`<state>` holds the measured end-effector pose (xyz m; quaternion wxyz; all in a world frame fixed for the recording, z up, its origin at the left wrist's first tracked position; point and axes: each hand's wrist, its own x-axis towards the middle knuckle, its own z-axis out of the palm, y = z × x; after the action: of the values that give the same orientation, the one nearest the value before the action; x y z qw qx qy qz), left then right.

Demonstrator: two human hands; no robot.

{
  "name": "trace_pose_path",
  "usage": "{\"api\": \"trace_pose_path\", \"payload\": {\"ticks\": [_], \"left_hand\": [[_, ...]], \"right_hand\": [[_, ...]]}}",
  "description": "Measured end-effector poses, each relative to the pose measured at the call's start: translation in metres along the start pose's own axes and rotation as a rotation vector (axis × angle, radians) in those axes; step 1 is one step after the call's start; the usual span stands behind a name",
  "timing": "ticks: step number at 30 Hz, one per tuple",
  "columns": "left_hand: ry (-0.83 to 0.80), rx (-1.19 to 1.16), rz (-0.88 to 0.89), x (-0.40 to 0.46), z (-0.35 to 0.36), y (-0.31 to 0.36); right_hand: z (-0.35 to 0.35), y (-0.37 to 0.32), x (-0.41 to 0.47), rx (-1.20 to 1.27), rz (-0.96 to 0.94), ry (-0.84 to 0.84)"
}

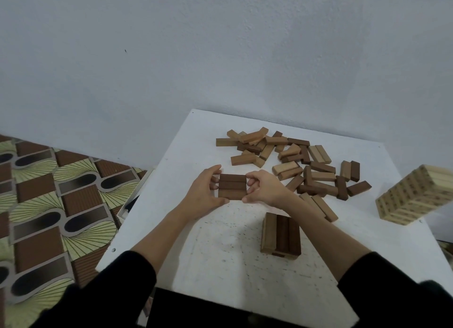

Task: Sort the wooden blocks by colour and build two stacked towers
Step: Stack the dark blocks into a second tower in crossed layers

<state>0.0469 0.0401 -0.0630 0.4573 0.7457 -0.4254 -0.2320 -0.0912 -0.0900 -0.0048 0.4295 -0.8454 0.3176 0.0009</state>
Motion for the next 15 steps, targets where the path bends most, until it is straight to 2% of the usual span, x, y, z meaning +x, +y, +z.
{"api": "trace_pose_path", "payload": {"ticks": [15], "left_hand": [[-0.001,0.008,0.012,0.0011,-0.0002,-0.0018]], "right_hand": [[0.0000,-0.0001,-0.0019,0.005,0.000,-0.006]]}}
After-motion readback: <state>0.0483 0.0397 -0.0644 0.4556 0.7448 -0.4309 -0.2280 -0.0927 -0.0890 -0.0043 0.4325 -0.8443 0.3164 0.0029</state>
